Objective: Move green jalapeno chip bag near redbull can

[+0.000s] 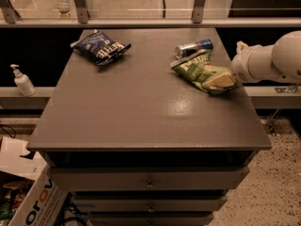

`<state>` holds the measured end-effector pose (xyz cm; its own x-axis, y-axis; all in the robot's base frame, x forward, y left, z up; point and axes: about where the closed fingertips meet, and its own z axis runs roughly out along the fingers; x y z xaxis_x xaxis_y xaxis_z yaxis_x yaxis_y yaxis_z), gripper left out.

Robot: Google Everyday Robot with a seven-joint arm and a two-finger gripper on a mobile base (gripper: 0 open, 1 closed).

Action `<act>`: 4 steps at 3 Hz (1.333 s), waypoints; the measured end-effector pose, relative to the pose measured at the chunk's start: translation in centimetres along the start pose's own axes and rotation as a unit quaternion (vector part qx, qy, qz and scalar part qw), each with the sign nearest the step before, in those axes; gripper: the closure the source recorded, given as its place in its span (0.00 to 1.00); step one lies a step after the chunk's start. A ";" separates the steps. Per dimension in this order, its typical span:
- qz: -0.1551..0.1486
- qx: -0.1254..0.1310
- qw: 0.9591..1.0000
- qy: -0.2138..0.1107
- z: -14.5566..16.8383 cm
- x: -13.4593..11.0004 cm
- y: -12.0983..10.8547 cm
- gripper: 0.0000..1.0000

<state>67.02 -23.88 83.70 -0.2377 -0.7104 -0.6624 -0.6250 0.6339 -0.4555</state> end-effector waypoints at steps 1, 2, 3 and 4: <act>0.000 0.000 1.000 0.000 -0.2 -0.2 -0.1 0.00; 0.000 0.000 1.000 0.000 -0.2 -0.2 -0.1 0.00; 0.043 -0.006 0.999 -0.027 0.0 -0.3 -1.5 0.00; 0.082 0.003 0.995 -0.064 -0.6 -2.3 -3.9 0.00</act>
Offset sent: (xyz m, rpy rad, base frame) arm 0.0299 -0.0321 0.0222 0.2362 -0.0001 -0.0564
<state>69.56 -24.93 87.38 -0.2383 -0.5529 -0.7985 -0.5806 0.7401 -0.3393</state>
